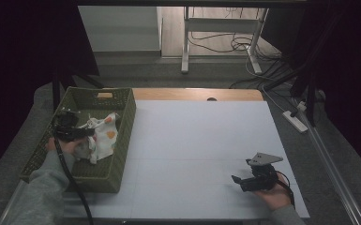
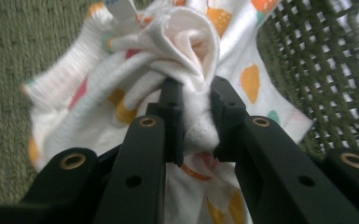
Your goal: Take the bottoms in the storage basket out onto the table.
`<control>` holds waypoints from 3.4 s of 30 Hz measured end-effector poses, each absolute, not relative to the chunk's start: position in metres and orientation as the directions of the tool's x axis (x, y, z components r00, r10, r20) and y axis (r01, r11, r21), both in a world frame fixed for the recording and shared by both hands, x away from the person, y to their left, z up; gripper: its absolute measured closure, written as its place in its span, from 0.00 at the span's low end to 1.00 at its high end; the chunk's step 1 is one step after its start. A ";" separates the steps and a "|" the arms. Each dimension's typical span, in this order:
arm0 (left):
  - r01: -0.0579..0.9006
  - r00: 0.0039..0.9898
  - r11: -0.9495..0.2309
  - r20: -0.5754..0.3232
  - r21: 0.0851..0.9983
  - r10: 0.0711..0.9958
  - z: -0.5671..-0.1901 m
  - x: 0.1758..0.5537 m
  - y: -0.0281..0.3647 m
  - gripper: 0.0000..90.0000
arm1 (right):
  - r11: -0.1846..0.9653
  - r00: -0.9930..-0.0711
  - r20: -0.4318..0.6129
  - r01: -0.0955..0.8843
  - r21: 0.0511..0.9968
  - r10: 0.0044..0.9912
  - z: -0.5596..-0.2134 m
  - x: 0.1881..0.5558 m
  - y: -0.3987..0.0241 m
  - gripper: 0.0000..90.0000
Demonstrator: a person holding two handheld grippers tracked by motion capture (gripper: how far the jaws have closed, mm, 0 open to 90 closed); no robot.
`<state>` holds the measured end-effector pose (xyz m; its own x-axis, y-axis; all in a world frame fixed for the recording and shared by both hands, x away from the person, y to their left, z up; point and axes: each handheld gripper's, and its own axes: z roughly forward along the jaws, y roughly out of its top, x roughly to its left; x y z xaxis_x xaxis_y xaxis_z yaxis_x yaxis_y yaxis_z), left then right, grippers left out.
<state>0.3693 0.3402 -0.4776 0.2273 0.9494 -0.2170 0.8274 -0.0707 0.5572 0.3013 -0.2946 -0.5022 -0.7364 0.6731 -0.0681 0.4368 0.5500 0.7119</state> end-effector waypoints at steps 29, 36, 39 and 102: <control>0.675 0.248 0.050 -0.290 0.736 0.924 -0.435 0.344 0.348 0.86 | 0.546 -0.731 -0.069 0.440 0.712 0.679 -0.502 0.301 -0.295 0.15; 0.645 0.255 0.081 -0.315 0.760 0.914 -0.428 0.339 0.349 0.86 | 0.546 -0.730 -0.069 0.441 0.712 0.680 -0.502 0.301 -0.295 0.15; 0.641 0.255 0.089 -0.321 0.762 0.912 -0.427 0.337 0.349 0.86 | 0.547 -0.730 -0.071 0.441 0.712 0.680 -0.502 0.301 -0.295 0.15; 0.467 0.388 0.195 -0.398 0.862 0.831 -0.388 0.304 0.331 0.86 | 0.545 -0.725 -0.078 0.437 0.716 0.685 -0.501 0.301 -0.296 0.16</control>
<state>0.3040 0.3306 -0.3879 0.3879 0.8311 -0.3985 0.4671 0.1954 0.8623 0.3005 -0.2957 -0.5014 -0.7246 0.6848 -0.0782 0.4374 0.5446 0.7156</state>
